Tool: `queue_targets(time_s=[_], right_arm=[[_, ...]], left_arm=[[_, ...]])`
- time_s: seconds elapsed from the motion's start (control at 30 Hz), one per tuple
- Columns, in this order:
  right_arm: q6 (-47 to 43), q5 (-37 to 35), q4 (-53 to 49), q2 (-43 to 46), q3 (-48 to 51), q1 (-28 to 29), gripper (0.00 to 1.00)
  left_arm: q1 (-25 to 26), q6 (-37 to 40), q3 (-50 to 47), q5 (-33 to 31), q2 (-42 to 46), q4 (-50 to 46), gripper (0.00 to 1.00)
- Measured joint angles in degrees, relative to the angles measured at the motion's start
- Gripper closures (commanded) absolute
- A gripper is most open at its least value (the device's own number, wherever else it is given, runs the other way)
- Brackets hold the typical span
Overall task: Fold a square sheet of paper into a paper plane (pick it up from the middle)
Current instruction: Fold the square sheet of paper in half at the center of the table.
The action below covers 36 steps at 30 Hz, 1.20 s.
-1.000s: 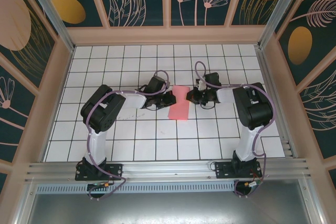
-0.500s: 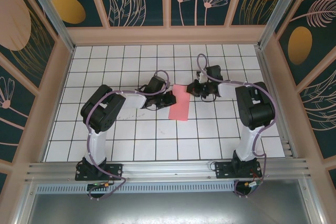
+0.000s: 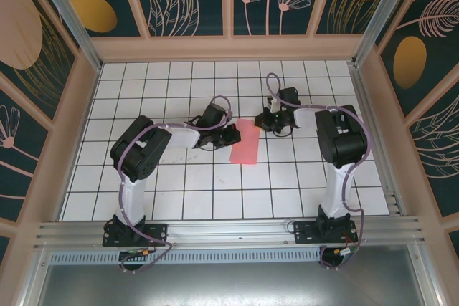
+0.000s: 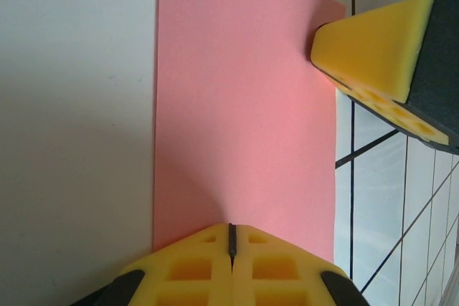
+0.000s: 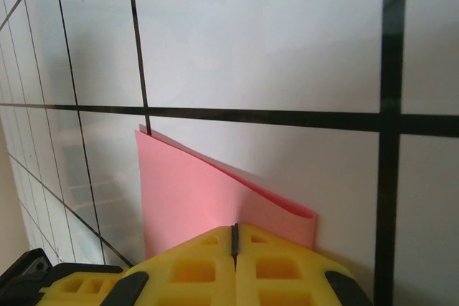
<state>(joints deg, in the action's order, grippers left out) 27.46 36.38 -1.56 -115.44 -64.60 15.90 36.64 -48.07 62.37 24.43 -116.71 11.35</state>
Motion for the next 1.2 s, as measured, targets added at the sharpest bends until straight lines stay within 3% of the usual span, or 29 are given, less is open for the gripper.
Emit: queue_targets(time_s=[0.33, 0.8, 1.2], right_arm=[[-0.02, 0.13, -2.16, 0.02, -4.61, -0.76, 1.00], [0.02, -0.37, -0.87, -2.73, -3.69, -0.96, 1.00], [-0.20, -0.94, -2.99, 2.71, -1.90, -0.90, 0.97]], left_arm=[[0.02, 0.09, 0.00, 0.02, 0.00, 0.00, 1.00], [0.02, 0.90, 0.00, 0.07, 0.02, -0.02, 1.00], [0.02, 2.58, -0.35, 0.24, 0.17, 0.37, 1.00]])
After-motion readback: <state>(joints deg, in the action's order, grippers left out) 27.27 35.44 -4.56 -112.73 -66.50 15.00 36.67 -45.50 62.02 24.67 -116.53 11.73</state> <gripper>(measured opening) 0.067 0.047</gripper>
